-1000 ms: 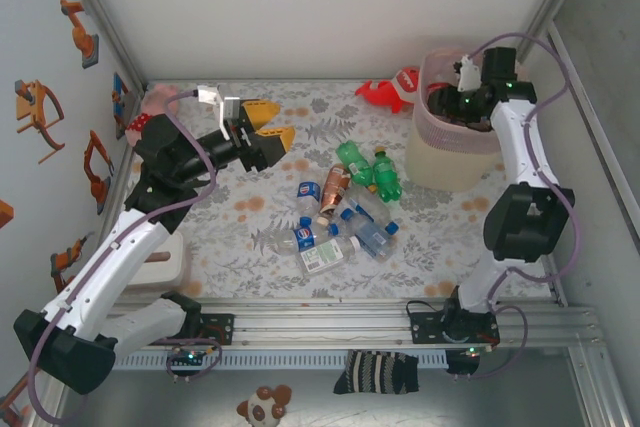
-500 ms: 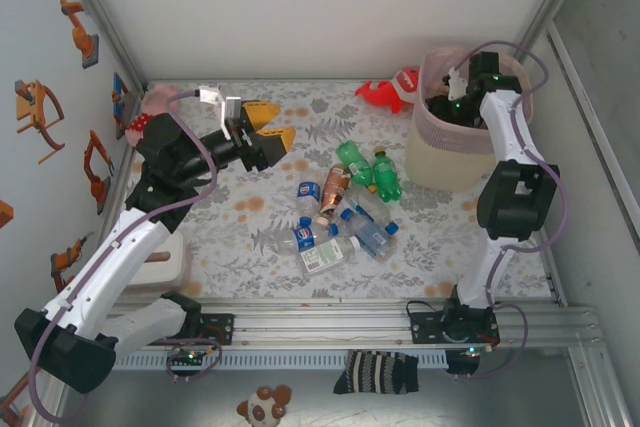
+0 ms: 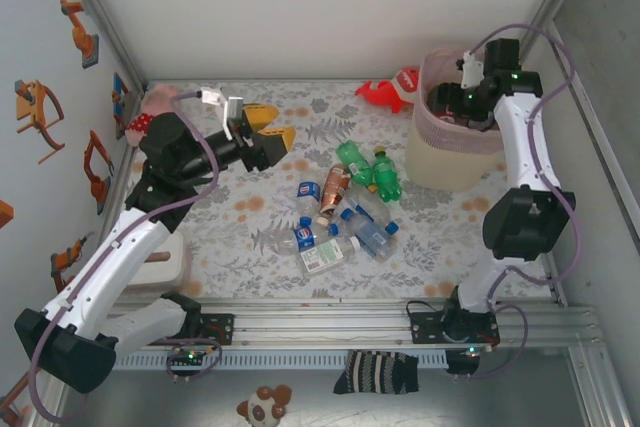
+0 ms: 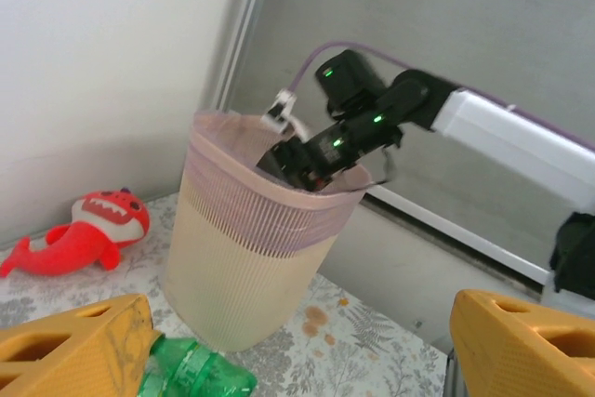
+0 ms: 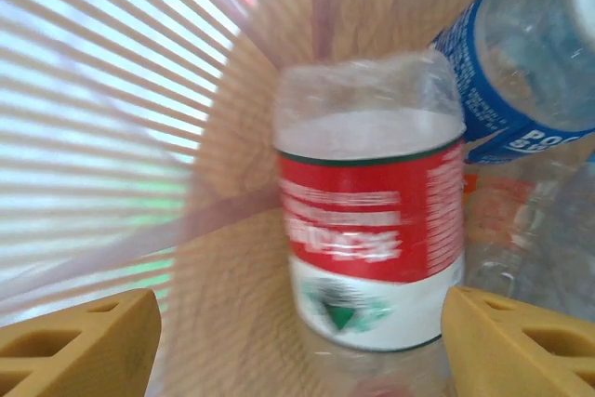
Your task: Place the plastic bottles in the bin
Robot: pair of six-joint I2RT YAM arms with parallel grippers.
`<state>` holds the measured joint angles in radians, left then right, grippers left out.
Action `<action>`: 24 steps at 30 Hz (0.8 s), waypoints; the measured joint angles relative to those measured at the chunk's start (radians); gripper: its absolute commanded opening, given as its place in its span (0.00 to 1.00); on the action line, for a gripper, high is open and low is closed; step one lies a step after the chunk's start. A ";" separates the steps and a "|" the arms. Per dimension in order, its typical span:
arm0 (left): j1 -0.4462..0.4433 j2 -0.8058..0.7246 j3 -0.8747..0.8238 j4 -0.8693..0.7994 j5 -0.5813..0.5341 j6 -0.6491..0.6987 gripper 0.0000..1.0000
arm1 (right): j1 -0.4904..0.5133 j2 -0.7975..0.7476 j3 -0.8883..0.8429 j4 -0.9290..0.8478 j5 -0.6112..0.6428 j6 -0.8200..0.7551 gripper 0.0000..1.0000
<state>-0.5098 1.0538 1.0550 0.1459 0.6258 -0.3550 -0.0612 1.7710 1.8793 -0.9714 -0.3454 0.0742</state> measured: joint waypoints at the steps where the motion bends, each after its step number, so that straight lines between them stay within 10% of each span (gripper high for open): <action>1: 0.000 0.006 0.005 -0.016 -0.006 0.001 0.81 | 0.000 -0.014 0.001 -0.001 0.003 0.001 0.77; 24: -0.094 0.291 0.110 -0.467 -0.346 -0.033 0.74 | 0.000 -0.390 -0.087 0.023 0.044 0.042 0.76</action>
<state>-0.6037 1.3453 1.1652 -0.3210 0.2798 -0.3882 -0.0608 1.3808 1.7920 -0.9489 -0.3012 0.1158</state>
